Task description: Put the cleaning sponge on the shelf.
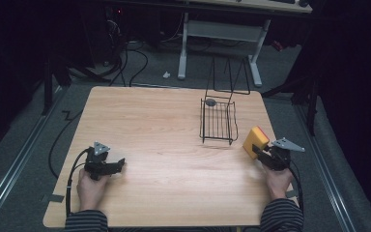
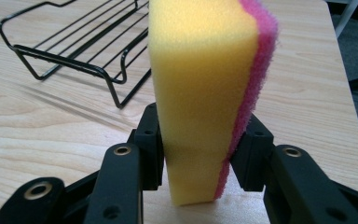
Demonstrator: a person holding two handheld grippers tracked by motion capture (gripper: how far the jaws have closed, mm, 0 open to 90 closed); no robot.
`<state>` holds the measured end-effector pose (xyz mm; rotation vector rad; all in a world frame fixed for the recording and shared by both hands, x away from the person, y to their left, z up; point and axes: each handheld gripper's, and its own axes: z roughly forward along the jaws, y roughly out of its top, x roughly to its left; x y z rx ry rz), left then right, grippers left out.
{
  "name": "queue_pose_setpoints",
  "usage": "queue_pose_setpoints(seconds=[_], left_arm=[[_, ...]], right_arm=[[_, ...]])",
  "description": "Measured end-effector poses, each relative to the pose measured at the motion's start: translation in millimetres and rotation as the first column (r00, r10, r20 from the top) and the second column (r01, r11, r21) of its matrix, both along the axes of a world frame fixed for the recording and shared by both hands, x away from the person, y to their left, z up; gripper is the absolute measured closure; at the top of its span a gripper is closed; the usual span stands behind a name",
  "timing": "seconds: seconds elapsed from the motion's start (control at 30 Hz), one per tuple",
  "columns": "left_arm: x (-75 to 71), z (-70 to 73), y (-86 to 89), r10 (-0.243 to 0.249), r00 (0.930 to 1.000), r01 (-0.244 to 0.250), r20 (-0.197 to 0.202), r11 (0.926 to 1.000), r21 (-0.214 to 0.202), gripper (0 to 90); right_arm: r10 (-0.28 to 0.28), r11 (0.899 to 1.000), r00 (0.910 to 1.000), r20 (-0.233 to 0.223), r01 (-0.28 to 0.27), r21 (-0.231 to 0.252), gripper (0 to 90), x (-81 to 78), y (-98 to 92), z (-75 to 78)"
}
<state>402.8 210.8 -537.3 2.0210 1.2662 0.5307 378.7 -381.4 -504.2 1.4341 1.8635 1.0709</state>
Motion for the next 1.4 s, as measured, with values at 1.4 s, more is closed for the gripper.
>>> queue_pose_setpoints(seconds=[1.4], left_arm=[[-0.2,0.0,0.1,-0.001,1.0,0.001,0.0,1.0,0.001,17.7]], right_arm=[[0.089,0.995,0.9898,0.111,-0.092,0.026,60.9,-24.5,20.7,48.9]])
